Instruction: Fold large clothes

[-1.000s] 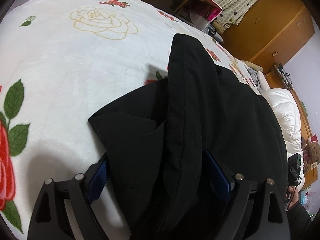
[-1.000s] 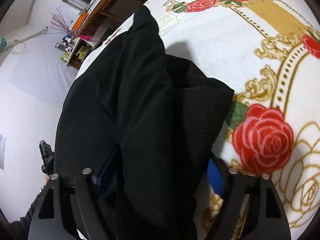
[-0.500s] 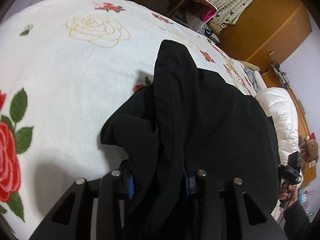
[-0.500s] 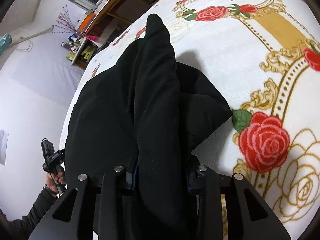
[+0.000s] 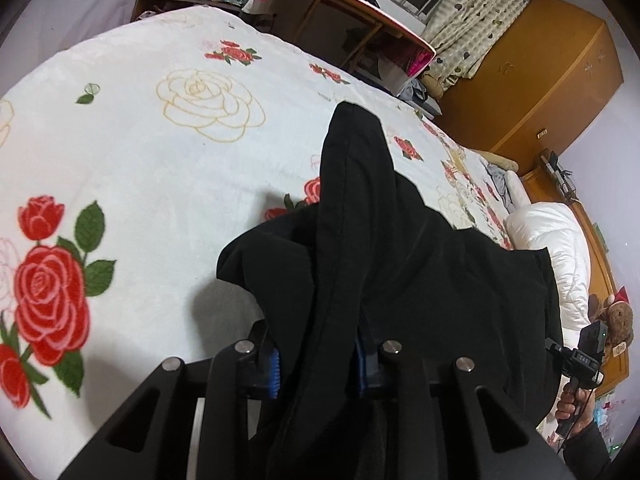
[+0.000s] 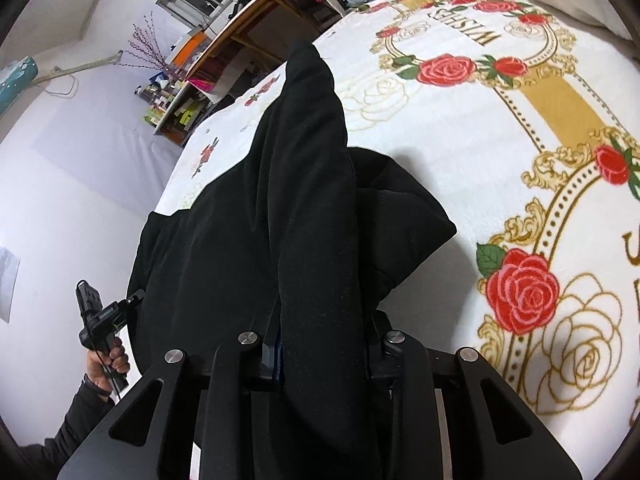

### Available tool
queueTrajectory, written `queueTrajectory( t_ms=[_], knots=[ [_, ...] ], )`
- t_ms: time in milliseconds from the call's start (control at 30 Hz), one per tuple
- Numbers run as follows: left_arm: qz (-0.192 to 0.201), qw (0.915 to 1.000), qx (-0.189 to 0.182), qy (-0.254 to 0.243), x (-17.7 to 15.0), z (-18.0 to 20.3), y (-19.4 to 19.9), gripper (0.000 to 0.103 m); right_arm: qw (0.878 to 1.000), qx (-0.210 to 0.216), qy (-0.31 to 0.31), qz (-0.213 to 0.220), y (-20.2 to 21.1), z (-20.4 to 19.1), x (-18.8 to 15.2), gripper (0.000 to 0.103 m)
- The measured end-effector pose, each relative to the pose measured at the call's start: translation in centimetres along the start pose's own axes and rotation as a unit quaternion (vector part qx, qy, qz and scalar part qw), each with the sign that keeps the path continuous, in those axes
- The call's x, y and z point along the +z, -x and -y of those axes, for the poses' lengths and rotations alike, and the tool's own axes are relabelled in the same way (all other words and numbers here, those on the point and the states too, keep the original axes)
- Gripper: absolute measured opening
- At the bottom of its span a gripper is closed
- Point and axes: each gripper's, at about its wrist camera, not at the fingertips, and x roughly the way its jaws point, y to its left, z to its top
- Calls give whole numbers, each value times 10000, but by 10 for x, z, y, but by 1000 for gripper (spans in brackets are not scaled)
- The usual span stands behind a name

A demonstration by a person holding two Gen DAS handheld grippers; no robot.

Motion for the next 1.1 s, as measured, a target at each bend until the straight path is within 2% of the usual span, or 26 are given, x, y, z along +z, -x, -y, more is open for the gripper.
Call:
queueTrajectory(
  t_ms=[300, 567, 767, 1100],
  knots=[
    [72, 9999, 41, 85, -13, 5, 31, 27, 9999, 70, 61, 62, 31, -18, -11, 26],
    [85, 9998, 54, 159, -37, 9, 62, 27, 9999, 114, 77, 70, 58, -27, -34, 26],
    [128, 9998, 57, 164, -66, 10, 87, 27, 9998, 164, 71, 57, 80, -31, -61, 26],
    [71, 9992, 201, 343, -137, -16, 117, 27, 9997, 169, 101, -139, 90, -30, -119, 27]
  ],
)
